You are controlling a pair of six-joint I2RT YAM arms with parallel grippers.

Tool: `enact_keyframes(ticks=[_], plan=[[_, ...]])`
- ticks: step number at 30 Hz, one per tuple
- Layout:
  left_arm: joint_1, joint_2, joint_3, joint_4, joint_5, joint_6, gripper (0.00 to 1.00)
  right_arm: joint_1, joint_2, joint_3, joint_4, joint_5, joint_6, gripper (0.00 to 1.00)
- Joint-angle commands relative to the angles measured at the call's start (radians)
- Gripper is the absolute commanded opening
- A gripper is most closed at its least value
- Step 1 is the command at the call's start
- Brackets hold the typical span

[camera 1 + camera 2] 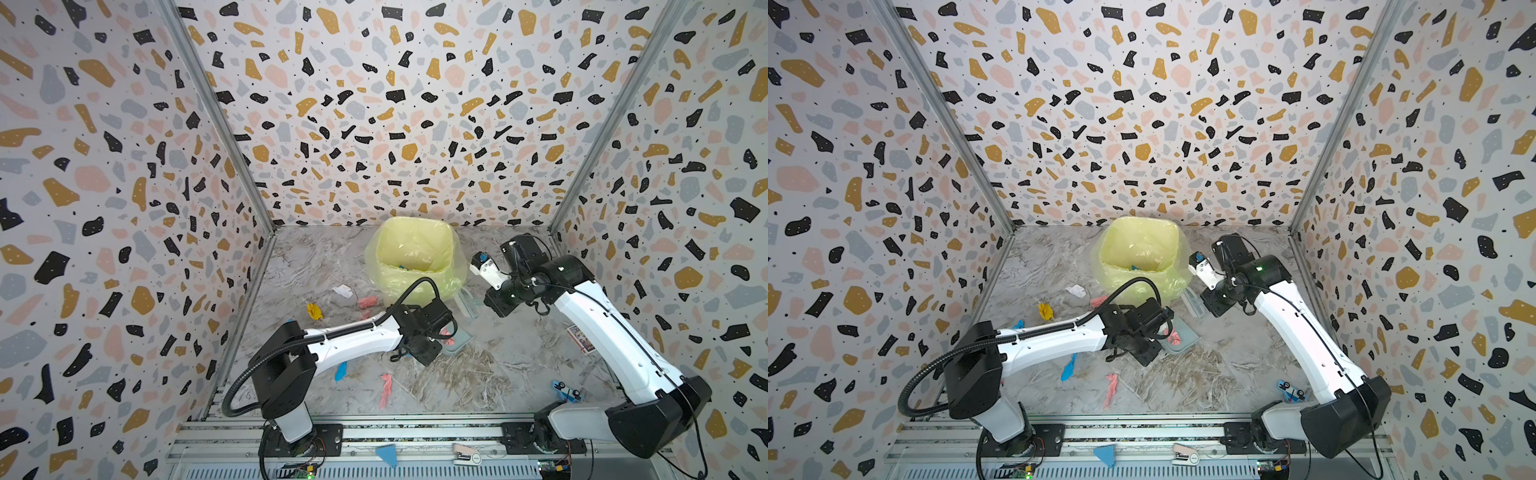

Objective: Sweep away the paper scraps from the table
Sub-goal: 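Lift the dustpan toward the bin while the right gripper withdraws the brush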

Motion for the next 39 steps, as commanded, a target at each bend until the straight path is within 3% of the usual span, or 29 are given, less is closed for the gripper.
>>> enact_keyframes(ticks=[1,17,27,33,39], plan=[[-0.002,-0.071,-0.027,0.013,-0.011,-0.014,0.08,-0.041,-0.037,-0.015,0.027,-0.076,-0.01,0.0],[-0.063,-0.37,-0.121,-0.019,-0.081,-0.04,0.08,-0.216,-0.107,-0.084,0.103,-0.196,-0.021,0.0],[-0.086,-0.5,-0.092,-0.136,-0.144,-0.149,0.08,-0.314,-0.203,-0.252,0.197,-0.292,0.201,0.0],[-0.14,-0.539,-0.1,-0.199,-0.147,-0.219,0.08,-0.396,-0.21,-0.343,0.245,-0.376,0.245,0.0],[-0.217,-0.583,-0.159,-0.183,-0.155,-0.305,0.08,-0.402,-0.191,-0.352,0.303,-0.433,0.278,0.0]])
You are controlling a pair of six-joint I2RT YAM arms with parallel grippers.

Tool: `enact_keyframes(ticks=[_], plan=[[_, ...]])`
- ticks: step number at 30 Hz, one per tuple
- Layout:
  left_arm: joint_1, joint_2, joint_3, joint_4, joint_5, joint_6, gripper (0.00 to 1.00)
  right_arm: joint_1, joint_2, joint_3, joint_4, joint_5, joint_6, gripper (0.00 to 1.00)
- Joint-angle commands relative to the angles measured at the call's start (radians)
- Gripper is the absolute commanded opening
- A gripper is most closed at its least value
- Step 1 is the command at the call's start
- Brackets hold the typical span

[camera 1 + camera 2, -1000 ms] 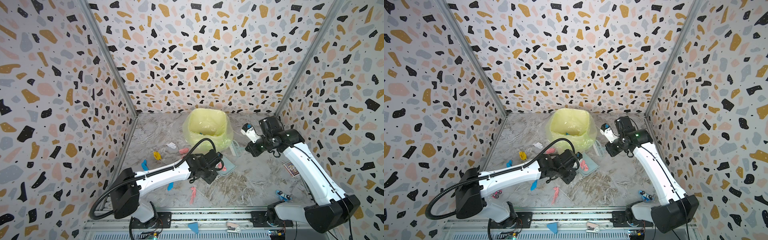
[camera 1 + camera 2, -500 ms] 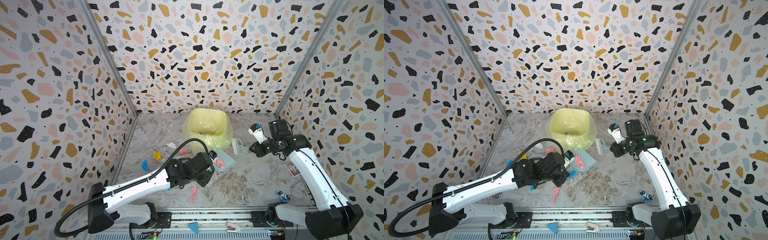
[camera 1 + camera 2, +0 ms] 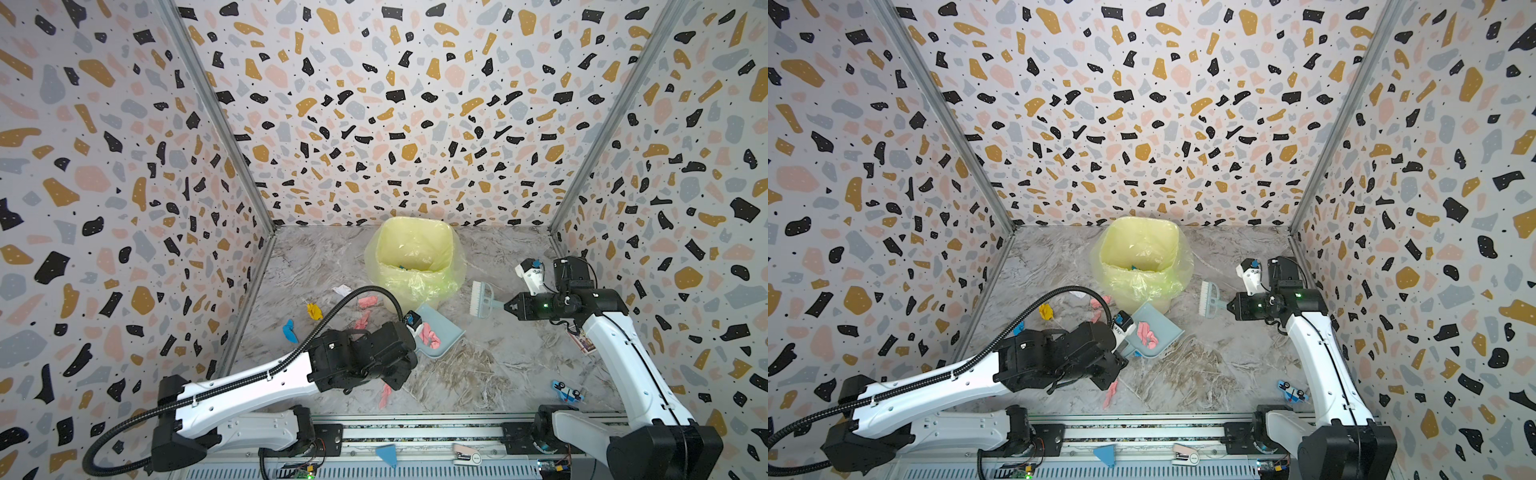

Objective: Sweep away the paper scraps from the table
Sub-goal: 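Lift the dustpan toward the bin while the right gripper withdraws the brush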

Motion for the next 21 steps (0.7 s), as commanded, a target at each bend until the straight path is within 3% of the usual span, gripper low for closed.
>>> enact_keyframes(ticks=[1,11,21], plan=[[-0.036,-0.045,-0.031,-0.011,-0.036,-0.083,0.08,-0.002,0.0,0.008,0.052,-0.062,0.035,0.0],[-0.078,-0.147,0.042,-0.162,-0.171,-0.194,0.08,-0.002,-0.005,-0.031,0.086,-0.064,0.069,0.0],[-0.077,-0.181,0.26,-0.368,-0.392,-0.258,0.05,-0.004,-0.023,-0.068,0.11,-0.069,0.076,0.0]])
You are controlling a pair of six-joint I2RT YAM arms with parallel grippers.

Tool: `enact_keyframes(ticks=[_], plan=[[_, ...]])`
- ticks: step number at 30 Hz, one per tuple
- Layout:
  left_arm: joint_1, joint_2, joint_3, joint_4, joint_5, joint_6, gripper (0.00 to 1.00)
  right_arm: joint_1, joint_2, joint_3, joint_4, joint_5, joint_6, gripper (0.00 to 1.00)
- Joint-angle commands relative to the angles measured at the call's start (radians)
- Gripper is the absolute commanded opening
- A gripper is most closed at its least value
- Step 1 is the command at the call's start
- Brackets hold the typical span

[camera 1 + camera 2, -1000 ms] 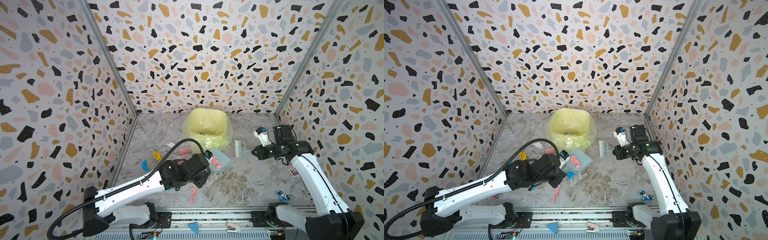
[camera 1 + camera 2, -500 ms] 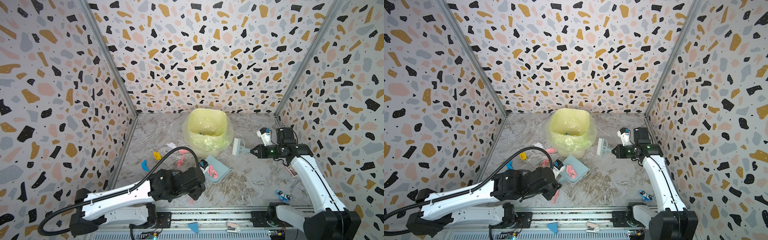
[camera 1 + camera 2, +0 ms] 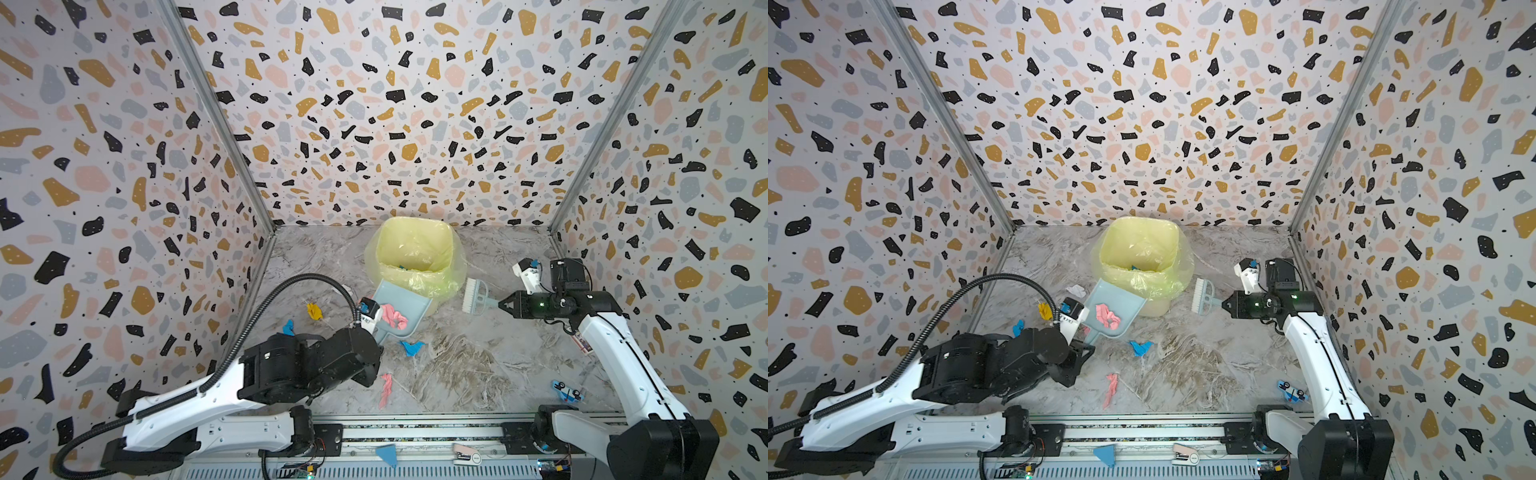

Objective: Sweep away the paper scraps from the table
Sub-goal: 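Lift the dustpan toward the bin while the right gripper withdraws the brush, then tip the dustpan over the yellow bin with the left gripper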

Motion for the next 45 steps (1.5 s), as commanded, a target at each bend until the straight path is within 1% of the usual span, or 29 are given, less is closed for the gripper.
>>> enact_keyframes(ticks=[1,3,5,7,10,13,15,17,19,20,24,26,30,34,36,38,45], plan=[[0.001,-0.001,0.086,-0.099,-0.143,-0.019,0.05,-0.004,-0.026,-0.009,0.019,-0.019,0.007,0.0],[0.017,0.022,0.148,-0.144,-0.203,-0.002,0.06,-0.008,-0.027,-0.009,0.026,-0.026,0.006,0.0],[0.057,0.041,0.211,-0.177,-0.241,0.028,0.07,-0.01,-0.025,-0.005,0.028,-0.03,0.006,0.0],[0.12,0.045,0.257,-0.194,-0.263,0.073,0.08,-0.013,-0.022,0.001,0.026,-0.036,0.002,0.0],[0.228,0.044,0.313,-0.189,-0.255,0.144,0.11,-0.024,-0.021,0.012,0.025,-0.043,-0.006,0.0],[0.328,0.093,0.386,-0.21,-0.205,0.221,0.13,-0.029,-0.017,0.021,0.02,-0.047,-0.015,0.0],[0.41,0.134,0.421,-0.217,-0.144,0.278,0.13,-0.03,-0.014,0.026,0.022,-0.053,-0.015,0.0],[0.507,0.178,0.455,-0.212,-0.052,0.342,0.13,-0.029,-0.015,0.029,0.024,-0.057,-0.012,0.0],[0.582,0.225,0.484,-0.215,0.015,0.398,0.13,-0.028,-0.017,0.028,0.027,-0.058,-0.012,0.0],[0.597,0.242,0.492,-0.206,0.03,0.422,0.13,-0.029,-0.018,0.027,0.027,-0.059,-0.011,0.0],[0.618,0.31,0.534,-0.163,0.037,0.459,0.13,-0.033,-0.028,0.015,0.029,-0.064,-0.005,0.0],[0.663,0.335,0.542,-0.116,0.075,0.489,0.14,-0.035,-0.036,-0.002,0.036,-0.069,0.001,0.0],[0.726,0.407,0.55,-0.05,0.072,0.578,0.14,-0.033,-0.043,-0.021,0.03,-0.065,-0.003,0.0],[0.725,0.497,0.597,-0.027,0.026,0.672,0.16,-0.029,-0.051,-0.032,0.016,-0.044,-0.013,0.0],[0.721,0.52,0.603,-0.02,-0.003,0.713,0.16,-0.025,-0.054,-0.038,0.006,-0.034,-0.017,0.0],[0.699,0.533,0.602,-0.014,-0.072,0.76,0.15,-0.017,-0.055,-0.044,-0.004,-0.024,-0.02,0.0],[0.653,0.64,0.65,0.007,-0.232,0.891,0.12,0.014,-0.034,-0.052,-0.029,-0.015,-0.027,0.0]])
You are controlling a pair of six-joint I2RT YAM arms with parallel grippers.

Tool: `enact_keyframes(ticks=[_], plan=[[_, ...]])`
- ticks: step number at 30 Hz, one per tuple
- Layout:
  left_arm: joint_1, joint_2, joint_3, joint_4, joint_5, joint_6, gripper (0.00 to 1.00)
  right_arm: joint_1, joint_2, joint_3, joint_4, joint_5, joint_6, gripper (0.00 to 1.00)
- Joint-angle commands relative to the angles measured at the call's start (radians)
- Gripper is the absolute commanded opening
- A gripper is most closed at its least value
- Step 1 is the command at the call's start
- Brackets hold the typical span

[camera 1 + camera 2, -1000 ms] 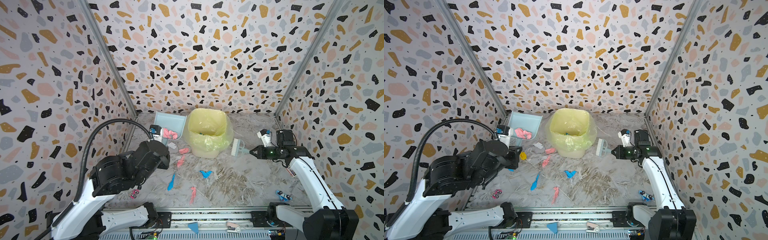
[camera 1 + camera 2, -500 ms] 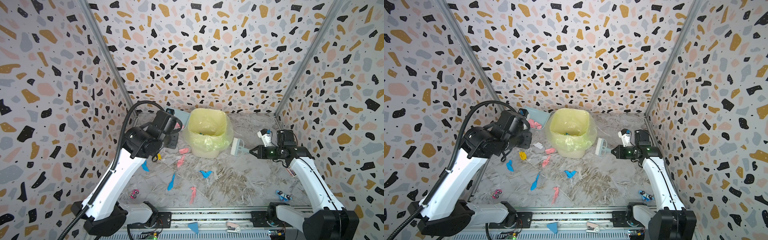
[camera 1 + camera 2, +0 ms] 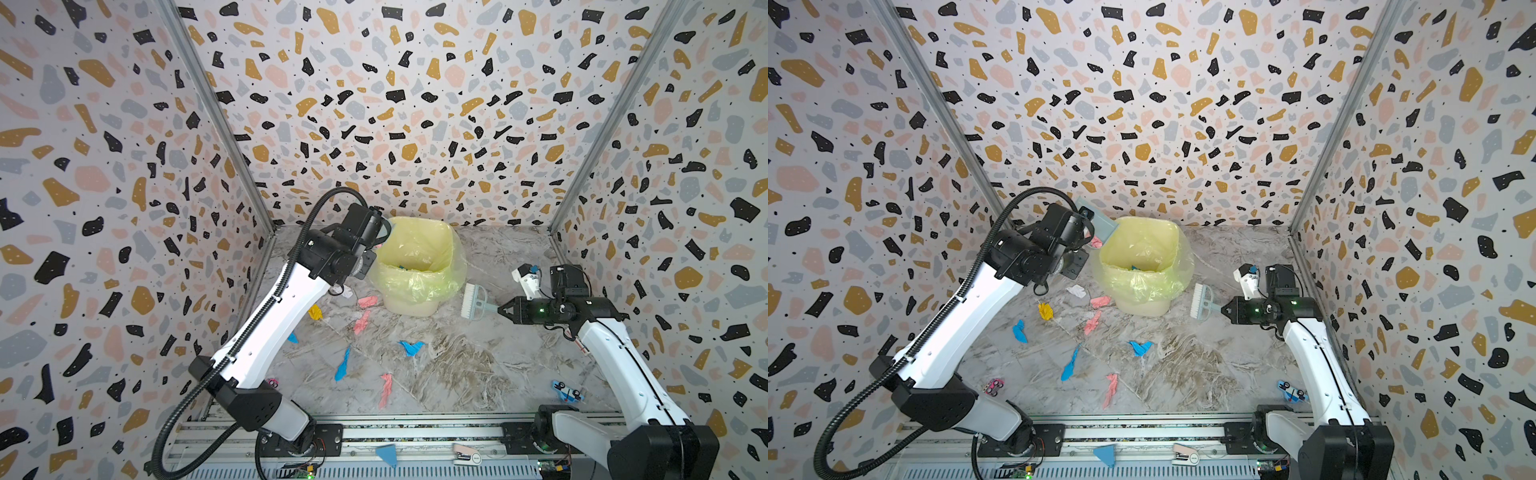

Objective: Sweep away the paper scraps from the table
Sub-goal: 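Tip the dustpan over the yellow bin with the left gripper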

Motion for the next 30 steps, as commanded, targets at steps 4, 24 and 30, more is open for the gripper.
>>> enact_keyframes(ticks=[4,24,30], plan=[[-0.03,0.081,0.084,0.072,-0.151,0.16,0.1,0.017,0.013,0.003,-0.038,0.007,-0.017,0.0],[-0.178,0.172,-0.023,0.175,-0.357,0.387,0.07,0.041,0.045,-0.011,-0.045,-0.004,-0.023,0.0],[-0.224,0.127,-0.162,0.256,-0.507,0.489,0.07,0.055,0.052,-0.015,-0.057,-0.005,-0.026,0.0]])
